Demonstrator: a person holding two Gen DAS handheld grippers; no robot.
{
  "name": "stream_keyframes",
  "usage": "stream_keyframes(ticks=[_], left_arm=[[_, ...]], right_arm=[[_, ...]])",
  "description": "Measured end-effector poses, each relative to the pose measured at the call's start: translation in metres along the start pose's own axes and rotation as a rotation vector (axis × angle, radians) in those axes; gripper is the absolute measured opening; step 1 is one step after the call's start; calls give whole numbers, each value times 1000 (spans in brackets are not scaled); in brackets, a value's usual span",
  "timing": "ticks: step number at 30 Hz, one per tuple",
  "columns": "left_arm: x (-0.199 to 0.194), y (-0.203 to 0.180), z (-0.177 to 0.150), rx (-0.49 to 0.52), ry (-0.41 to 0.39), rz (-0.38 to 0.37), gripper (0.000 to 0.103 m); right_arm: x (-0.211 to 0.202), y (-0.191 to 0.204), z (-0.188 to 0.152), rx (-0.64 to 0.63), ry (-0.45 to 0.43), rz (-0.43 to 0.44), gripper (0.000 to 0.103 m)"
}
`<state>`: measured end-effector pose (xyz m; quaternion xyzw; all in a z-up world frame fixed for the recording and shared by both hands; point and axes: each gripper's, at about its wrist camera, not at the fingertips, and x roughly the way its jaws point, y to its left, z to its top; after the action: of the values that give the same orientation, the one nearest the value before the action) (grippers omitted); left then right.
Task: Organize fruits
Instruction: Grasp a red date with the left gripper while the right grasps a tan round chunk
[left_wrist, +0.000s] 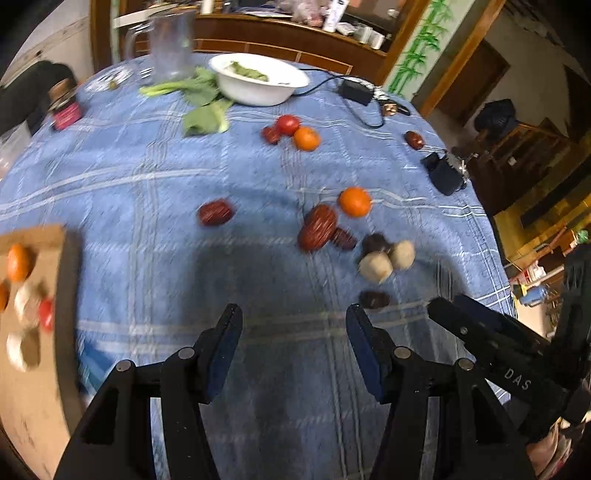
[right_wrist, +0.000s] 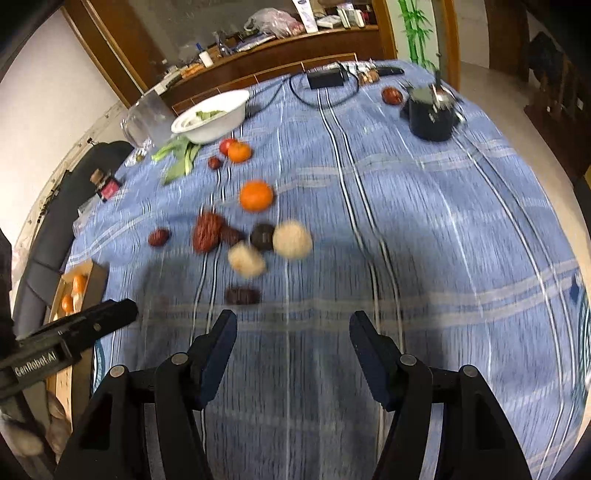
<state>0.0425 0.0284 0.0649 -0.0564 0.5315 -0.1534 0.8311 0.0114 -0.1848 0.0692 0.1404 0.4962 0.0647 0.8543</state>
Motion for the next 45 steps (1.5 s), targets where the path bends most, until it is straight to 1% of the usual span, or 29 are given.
stream_keyframes(ticks=[2,3,4,6,13,16,17,18,19,20,21,22,27,36,45], left_arm=[[11,-4,10,18,-1,-5,50],[17,-6,14,25,8,-4,44],[22,-8,18,31,13,-11,41],[31,-11,24,45,10,-14,40],[66,-18,39,81,47,-10,40],[79,-20,42,96,63,5,39],[79,-21,43,101,51,7,38],[81,-22,44,102,55,9,33],[81,-22,45,101,52,14,24],[82,-21,45,95,55,11,24],[81,-20,45,91,52,7,24],[81,-20,45,90,50,6,24],[72,-17,41,75,37,0,24],[41,-9,23,25,5,-32,24],[-5,7,-4,-34,-21,-52,24]], right_arm=[[7,-1,10,-4,-1,0,64],[10,-1,14,-10,0,-4,60],[14,0,18,-13,4,-6,56],[21,0,23,-19,9,-5,52],[43,-3,34,-8,32,-10,52],[53,-1,36,-19,50,-9,52],[56,0,36,-20,55,-9,52],[58,0,36,-20,53,-8,52],[58,0,37,-22,49,-6,51],[59,1,37,-22,49,0,49],[59,1,37,-20,51,14,42],[59,2,38,-20,53,21,39],[55,0,36,-5,56,37,34],[33,0,20,25,50,67,34],[10,30,2,3,43,107,35]])
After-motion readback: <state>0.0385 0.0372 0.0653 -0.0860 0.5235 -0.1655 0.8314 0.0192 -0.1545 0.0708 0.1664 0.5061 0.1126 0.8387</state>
